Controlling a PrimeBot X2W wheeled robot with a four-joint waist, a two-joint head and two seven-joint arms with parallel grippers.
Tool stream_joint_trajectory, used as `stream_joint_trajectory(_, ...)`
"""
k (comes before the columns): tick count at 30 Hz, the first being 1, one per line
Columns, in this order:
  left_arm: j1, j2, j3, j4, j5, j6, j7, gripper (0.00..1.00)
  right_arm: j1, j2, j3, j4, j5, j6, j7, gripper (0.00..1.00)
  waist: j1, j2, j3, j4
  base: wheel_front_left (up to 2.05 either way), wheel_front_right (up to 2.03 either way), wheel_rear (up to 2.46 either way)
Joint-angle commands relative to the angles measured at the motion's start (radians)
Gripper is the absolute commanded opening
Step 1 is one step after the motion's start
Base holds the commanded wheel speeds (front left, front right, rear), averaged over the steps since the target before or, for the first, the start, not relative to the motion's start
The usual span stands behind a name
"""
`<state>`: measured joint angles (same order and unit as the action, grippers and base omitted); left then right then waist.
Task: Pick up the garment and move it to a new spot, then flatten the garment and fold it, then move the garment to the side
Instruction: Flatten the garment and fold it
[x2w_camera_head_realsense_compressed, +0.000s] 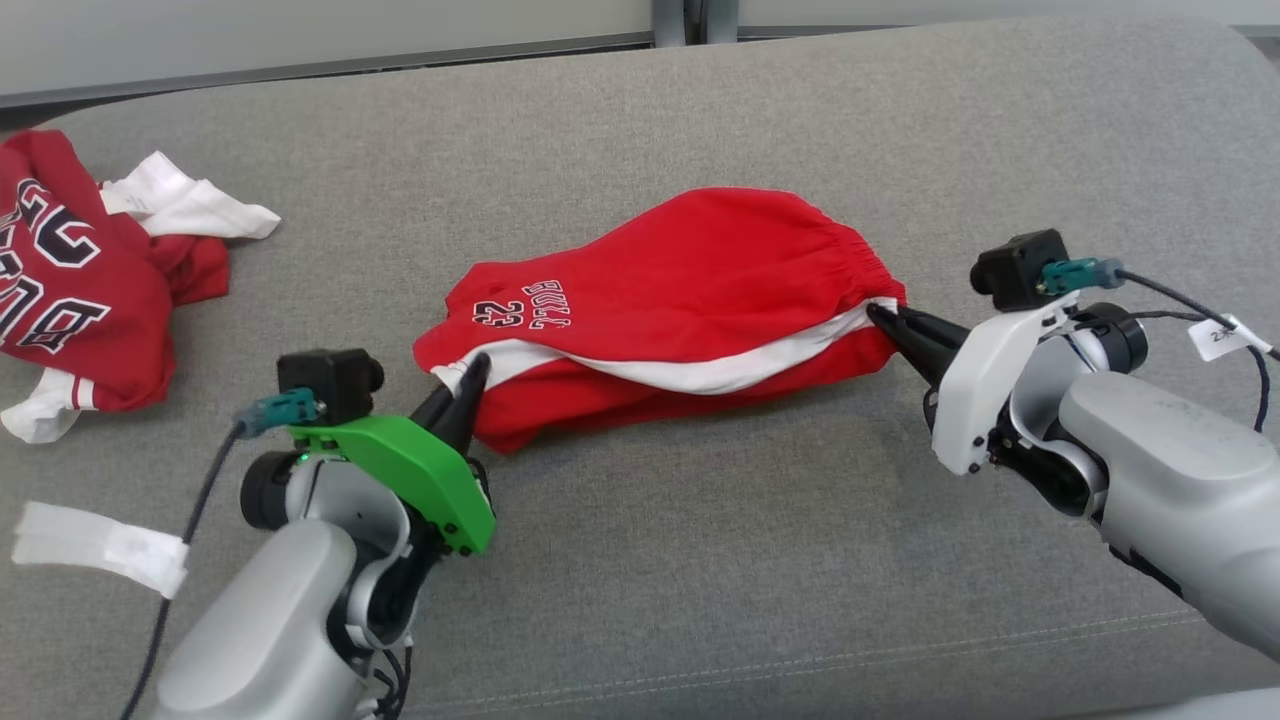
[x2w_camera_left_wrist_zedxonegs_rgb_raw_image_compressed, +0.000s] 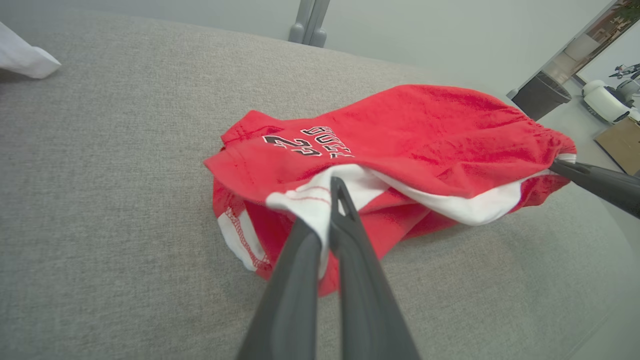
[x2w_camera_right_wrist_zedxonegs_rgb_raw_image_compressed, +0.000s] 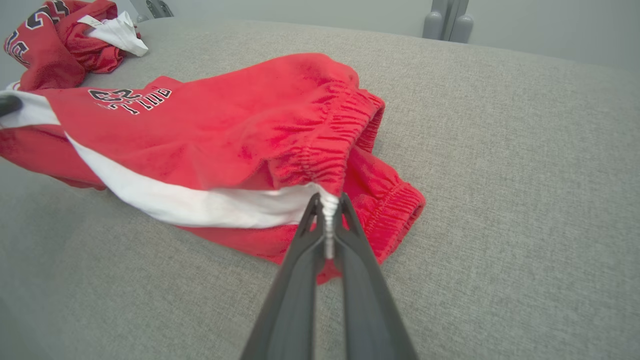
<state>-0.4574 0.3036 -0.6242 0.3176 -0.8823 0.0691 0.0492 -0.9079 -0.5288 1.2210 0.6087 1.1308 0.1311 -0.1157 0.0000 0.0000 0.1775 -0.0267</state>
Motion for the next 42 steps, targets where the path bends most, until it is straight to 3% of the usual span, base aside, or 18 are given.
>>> stream_joint_trajectory(1, -0.021, 0.025, 0.009, -0.024, -0.012, -0.008, 0.019, 0.0, -0.016, -0.013, -0.008, -0.014, 0.03, -0.001, 0.004, 0.0, 0.0, 0.0, -0.023, -0.001, 0.0, 0.0, 0.0)
stream_joint_trajectory(8, -0.088, 0.132, 0.07, -0.172, -0.097, -0.02, 0.17, 0.0, -0.058, -0.072, -0.059, -0.096, 0.191, -0.001, 0.052, 0.0, 0.0, 0.0, -0.111, -0.004, 0.0, 0.0, 0.0)
stream_joint_trajectory(17, -0.22, 0.164, 0.09, -0.189, -0.137, -0.039, 0.286, 0.0, -0.142, -0.106, -0.106, -0.128, 0.281, -0.001, 0.145, 0.0, 0.0, 0.0, -0.202, -0.014, 0.0, 0.0, 0.0)
stream_joint_trajectory(25, -0.391, 0.157, 0.102, -0.139, -0.123, -0.06, 0.332, 0.0, -0.263, -0.097, -0.133, -0.11, 0.287, -0.001, 0.228, 0.0, 0.0, 0.0, -0.245, -0.029, 0.0, 0.0, 0.0)
stream_joint_trajectory(32, -0.502, 0.125, 0.086, -0.056, -0.106, -0.054, 0.364, 0.0, -0.35, -0.059, -0.148, -0.035, 0.247, -0.001, 0.236, 0.0, 0.0, 0.0, -0.239, -0.021, 0.0, 0.0, 0.0)
stream_joint_trajectory(36, -0.555, 0.097, 0.073, 0.02, -0.083, -0.052, 0.358, 0.0, -0.397, -0.015, -0.148, 0.048, 0.194, -0.001, 0.192, 0.0, 0.0, 0.0, -0.199, -0.006, 0.0, 0.0, 0.0)
stream_joint_trajectory(42, -0.716, 0.041, 0.078, 0.15, 0.017, -0.028, 0.214, 0.0, -0.538, 0.063, -0.156, 0.23, 0.051, -0.001, 0.054, 0.0, 0.0, 0.0, -0.07, 0.033, 0.0, 0.0, 0.0)
